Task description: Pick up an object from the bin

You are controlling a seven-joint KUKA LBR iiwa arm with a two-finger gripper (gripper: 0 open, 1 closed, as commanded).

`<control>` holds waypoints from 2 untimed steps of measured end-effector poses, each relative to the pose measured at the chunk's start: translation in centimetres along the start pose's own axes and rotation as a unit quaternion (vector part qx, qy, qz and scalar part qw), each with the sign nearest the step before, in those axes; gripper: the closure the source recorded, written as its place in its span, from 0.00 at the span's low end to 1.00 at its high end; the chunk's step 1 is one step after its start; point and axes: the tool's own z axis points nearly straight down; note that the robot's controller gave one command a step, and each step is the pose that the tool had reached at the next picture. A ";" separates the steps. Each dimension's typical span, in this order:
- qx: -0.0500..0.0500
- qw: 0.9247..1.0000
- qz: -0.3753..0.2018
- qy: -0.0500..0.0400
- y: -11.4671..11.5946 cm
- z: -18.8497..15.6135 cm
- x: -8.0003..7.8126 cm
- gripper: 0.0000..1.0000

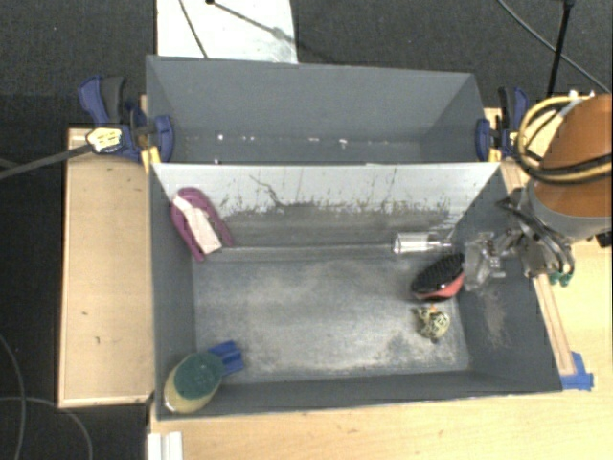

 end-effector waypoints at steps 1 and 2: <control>-0.001 1.000 0.001 0.004 0.1 0.5 0.1 0.00; -0.002 1.000 0.029 0.007 1.3 8.9 -1.0 0.00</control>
Offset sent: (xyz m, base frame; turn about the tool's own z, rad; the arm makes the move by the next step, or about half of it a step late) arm 0.0000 0.0000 0.0000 0.0000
